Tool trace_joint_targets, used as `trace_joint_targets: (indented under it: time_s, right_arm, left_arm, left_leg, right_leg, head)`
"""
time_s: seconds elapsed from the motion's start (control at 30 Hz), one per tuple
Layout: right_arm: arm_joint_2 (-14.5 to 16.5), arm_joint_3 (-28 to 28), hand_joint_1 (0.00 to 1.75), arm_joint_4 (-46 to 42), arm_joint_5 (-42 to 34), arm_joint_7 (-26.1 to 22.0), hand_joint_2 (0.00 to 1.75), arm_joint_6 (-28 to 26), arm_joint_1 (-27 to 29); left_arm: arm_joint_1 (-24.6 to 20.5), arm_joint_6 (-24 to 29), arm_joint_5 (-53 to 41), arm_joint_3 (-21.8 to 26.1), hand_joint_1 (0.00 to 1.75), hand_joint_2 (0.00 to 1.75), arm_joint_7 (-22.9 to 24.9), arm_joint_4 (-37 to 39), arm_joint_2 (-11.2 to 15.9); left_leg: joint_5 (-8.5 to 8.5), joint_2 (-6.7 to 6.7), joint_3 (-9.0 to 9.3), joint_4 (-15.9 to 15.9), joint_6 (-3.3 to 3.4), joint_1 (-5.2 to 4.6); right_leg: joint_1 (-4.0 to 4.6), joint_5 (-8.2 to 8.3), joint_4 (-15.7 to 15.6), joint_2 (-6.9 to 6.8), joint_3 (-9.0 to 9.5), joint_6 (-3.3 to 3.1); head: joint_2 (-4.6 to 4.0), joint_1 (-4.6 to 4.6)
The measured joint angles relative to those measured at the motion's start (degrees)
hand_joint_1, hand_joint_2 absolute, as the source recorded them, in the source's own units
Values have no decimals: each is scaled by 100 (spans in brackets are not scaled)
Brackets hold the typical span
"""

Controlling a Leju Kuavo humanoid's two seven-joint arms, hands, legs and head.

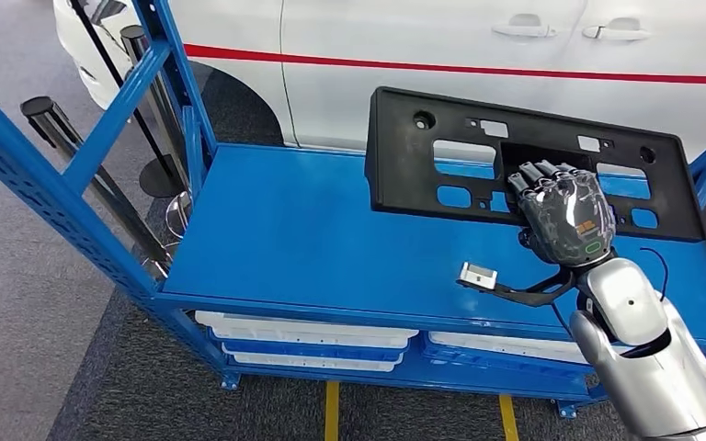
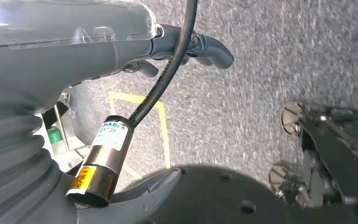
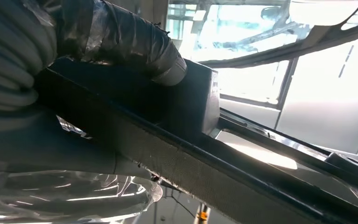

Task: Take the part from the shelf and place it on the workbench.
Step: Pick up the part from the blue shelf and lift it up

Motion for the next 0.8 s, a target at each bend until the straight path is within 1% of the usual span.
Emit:
trace_joint_targets:
  time_s: [0.03, 0.07, 0.1, 0.13, 0.17, 0.2, 0.23, 0.27, 0.3, 0.33, 0.37, 0.4, 0.43, 0.47, 0.5, 0.53, 0.57, 0.6, 0.63, 0.67, 0.7, 0.73, 0.77, 0.8]
  right_arm:
    - [-31, 1, 175, -1, 14, 0, 175, -16, 40]
    - [-56, 1, 175, 0, 26, 0, 175, -29, 90]
    - [-76, 3, 175, 1, 37, 0, 175, -38, 145]
    - [-90, 7, 175, 2, 49, 0, 175, -42, 193]
    - [-102, 10, 175, 3, 63, 0, 175, -44, 225]
    - [-112, 13, 175, 2, 78, 1, 175, -44, 239]
    - [-120, 14, 175, 1, 95, 4, 175, -43, 240]
    - [-127, 15, 175, -2, 108, 8, 175, -41, 239]
    - [-132, 16, 175, -4, 121, 15, 175, -37, 236]
    - [-134, 21, 175, -6, 135, 23, 175, -31, 233]
    - [-136, 30, 175, -7, 156, 28, 175, -25, 230]
    - [-135, 43, 175, -7, 184, 33, 175, -18, 221]
    - [-133, 63, 175, -7, 214, 35, 175, -10, 209]
    - [-128, 87, 175, -7, 240, 35, 175, -3, 198]
    - [-121, 109, 175, -7, 262, 35, 175, 6, 188]
    - [-113, 133, 175, -7, 279, 35, 175, 17, 179]
    - [-104, 154, 175, -7, 291, 35, 175, 31, 171]
    - [-94, 174, 175, -7, 300, 35, 175, 45, 162]
    - [-84, 197, 175, -6, 304, 35, 175, 60, 146]
    - [-72, 224, 175, -4, 304, 35, 175, 79, 117]
    - [-56, 254, 175, 0, 302, 35, 175, 102, 73]
    - [-37, 282, 175, 5, 299, 36, 175, 128, 15]
    - [-16, 308, 175, 11, 295, 39, 175, 154, -48]
    - [5, 328, 175, 17, 291, 43, 175, 173, -106]
  left_arm:
    - [3, 10, -7, -1, 0, 175, 35, 0, 1]
    - [7, 20, -13, 0, 0, 175, 67, 0, 2]
    - [12, 25, -19, 1, 0, 175, 90, 0, 3]
    - [18, 27, -27, 1, 0, 175, 107, 0, 4]
    - [23, 27, -36, 2, 0, 175, 118, 0, 5]
    - [26, 27, -46, 2, 0, 175, 127, 0, 5]
    - [27, 27, -57, 2, 0, 175, 136, 0, 4]
    - [26, 29, -69, 1, 0, 175, 145, 0, 2]
    - [25, 34, -81, 1, 0, 175, 158, 0, 0]
    - [25, 40, -93, 0, 0, 175, 169, 0, -4]
    - [30, 45, -107, -1, 0, 175, 180, 0, -8]
    - [36, 49, -120, -1, 0, 175, 190, 0, -10]
    - [43, 51, -130, -2, 0, 175, 195, 0, -13]
    - [50, 51, -137, -3, 0, 175, 198, 0, -13]
    - [53, 51, -142, -4, 0, 175, 201, 0, -13]
    - [56, 51, -144, -4, 0, 175, 202, 0, -13]
    - [57, 51, -145, -5, 0, 175, 202, 0, -13]
    - [58, 51, -145, -5, 0, 175, 203, 0, -13]
    - [57, 51, -146, -5, 0, 175, 205, 0, -13]
    - [55, 51, -147, -5, 0, 175, 213, 0, -13]
    - [52, 51, -148, -5, 0, 175, 225, 0, -15]
    - [45, 55, -150, -5, 0, 175, 238, 0, -16]
    - [35, 62, -152, -6, 0, 175, 252, 0, -19]
    - [25, 70, -155, -7, 0, 175, 262, 0, -23]
  left_leg:
    - [9, 0, -12, -1, 12, -9]
    - [15, 1, -27, 6, 18, -19]
    - [19, 0, -42, 17, 20, -29]
    - [22, -1, -59, 33, 20, -37]
    - [25, -2, -78, 55, 16, -40]
    - [27, -3, -100, 83, 6, -41]
    - [34, -6, -126, 108, -12, -45]
    - [47, -8, -147, 126, -40, -50]
    - [67, -12, -165, 136, -77, -55]
    - [96, -15, -181, 133, -120, -59]
    - [129, -20, -190, 124, -166, -64]
    - [131, -22, -208, 136, -207, -61]
    - [55, -18, -246, 195, -247, -56]
    - [-113, -14, -306, 345, -282, -50]
    - [-362, -6, -392, 604, -312, -39]
    - [-645, 0, -497, 948, -340, -34]
    - [-871, 0, -588, 1313, -361, -31]
    - [-990, 0, -633, 1596, -375, -30]
    - [-988, 1, -601, 1721, -379, -30]
    - [-878, 1, -467, 1639, -372, -30]
    - [-721, 2, -238, 1363, -352, -31]
    - [-613, 1, 42, 968, -323, -35]
    - [-571, -1, 313, 564, -291, -50]
    - [-564, -4, 496, 276, -260, -64]
  right_leg:
    - [13, -227, 395, 0, -161, -9]
    - [23, -398, 775, 1, -310, -14]
    - [29, -461, 1018, 1, -396, -19]
    - [31, -408, 1056, 0, -387, -27]
    - [30, -255, 859, -1, -268, -38]
    - [29, -65, 481, -2, -60, -52]
    - [39, 67, 100, -1, 142, -67]
    - [57, 168, -190, 4, 288, -88]
    - [76, 204, -356, 9, 359, -110]
    - [99, 207, -377, 14, 348, -136]
    - [112, 244, -375, 14, 315, -172]
    - [101, 272, -386, 5, 286, -216]
    - [92, 314, -393, -6, 250, -270]
    - [81, 361, -406, -19, 210, -327]
    - [73, 405, -411, -33, 162, -372]
    - [84, 445, -406, -41, 106, -399]
    - [94, 484, -395, -50, 44, -413]
    - [104, 523, -380, -59, -23, -414]
    - [113, 560, -362, -67, -89, -411]
    - [120, 593, -342, -73, -153, -404]
    - [124, 623, -320, -76, -210, -393]
    - [126, 650, -298, -76, -255, -378]
    - [132, 677, -278, -75, -291, -354]
    - [135, 707, -270, -76, -308, -323]
  head:
    - [0, 0]
    - [0, -1]
    - [0, -1]
    - [0, -1]
    - [0, -1]
    - [0, -1]
    - [0, -1]
    - [0, -1]
    - [0, -1]
    - [0, -2]
    - [0, -2]
    - [0, -2]
    - [0, -4]
    - [0, -6]
    - [0, -8]
    - [0, -10]
    - [0, -11]
    - [0, -11]
    - [0, -12]
    - [0, -12]
    - [0, -12]
    - [0, -12]
    - [0, -12]
    - [0, -10]
